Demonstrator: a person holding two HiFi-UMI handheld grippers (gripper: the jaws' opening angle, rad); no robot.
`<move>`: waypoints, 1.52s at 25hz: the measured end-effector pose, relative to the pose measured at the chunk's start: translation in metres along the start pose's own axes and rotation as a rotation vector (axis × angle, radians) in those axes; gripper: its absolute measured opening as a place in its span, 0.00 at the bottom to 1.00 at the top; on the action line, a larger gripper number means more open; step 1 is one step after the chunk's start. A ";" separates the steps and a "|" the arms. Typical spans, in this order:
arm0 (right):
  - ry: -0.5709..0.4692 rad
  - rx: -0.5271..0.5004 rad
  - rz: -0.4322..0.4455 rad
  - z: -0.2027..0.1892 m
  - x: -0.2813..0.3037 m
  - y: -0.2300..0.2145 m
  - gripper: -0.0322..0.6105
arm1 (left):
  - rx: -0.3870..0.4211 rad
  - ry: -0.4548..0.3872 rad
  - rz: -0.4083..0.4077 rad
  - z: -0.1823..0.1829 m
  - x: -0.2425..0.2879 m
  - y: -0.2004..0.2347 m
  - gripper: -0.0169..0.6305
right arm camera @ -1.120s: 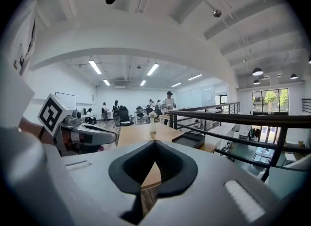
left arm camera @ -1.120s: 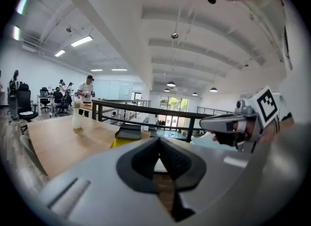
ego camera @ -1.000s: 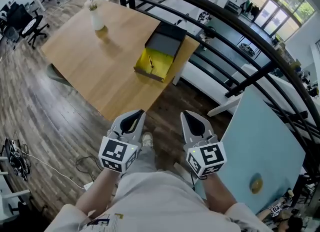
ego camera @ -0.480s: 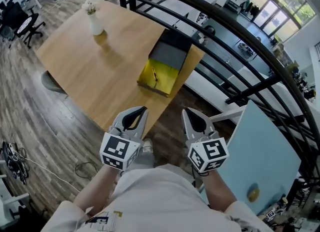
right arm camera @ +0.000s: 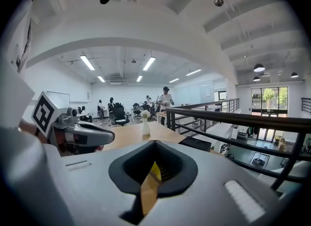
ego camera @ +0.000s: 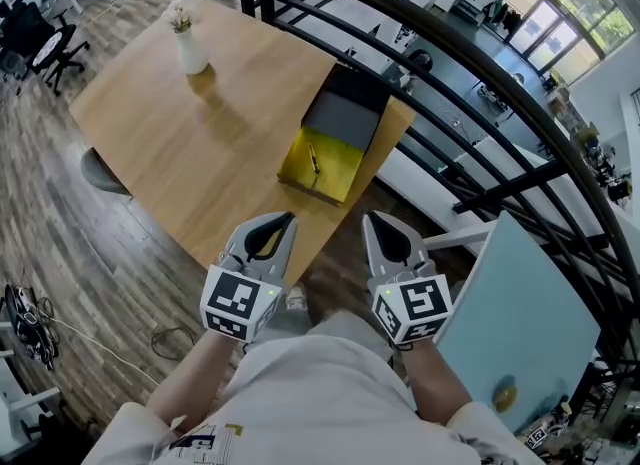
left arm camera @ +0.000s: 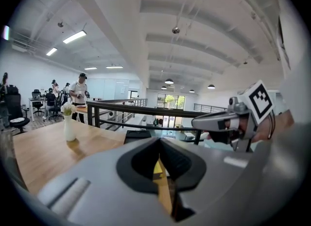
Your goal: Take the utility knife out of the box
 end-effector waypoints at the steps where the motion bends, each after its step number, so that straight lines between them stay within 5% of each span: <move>1: 0.004 0.004 0.008 -0.001 0.000 -0.002 0.05 | -0.001 0.001 0.005 0.002 0.001 -0.001 0.03; 17: 0.060 0.034 0.103 -0.004 0.031 -0.028 0.05 | -0.009 -0.003 0.035 0.011 0.024 -0.004 0.03; 28: 0.087 -0.017 0.065 0.008 0.082 -0.036 0.06 | -0.003 -0.004 0.071 0.024 0.047 0.030 0.03; 38: 0.200 -0.058 0.104 -0.005 0.143 -0.043 0.22 | -0.010 0.055 0.066 0.017 0.093 0.061 0.03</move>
Point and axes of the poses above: the fingertips, and each gripper's own axes: x forward along the fingers, y to its left, z out of its top, the point moved 1 cm from there along -x, backward along the fingers, and after that the axes turned 7 degrees about y, right-handed, at the moved point
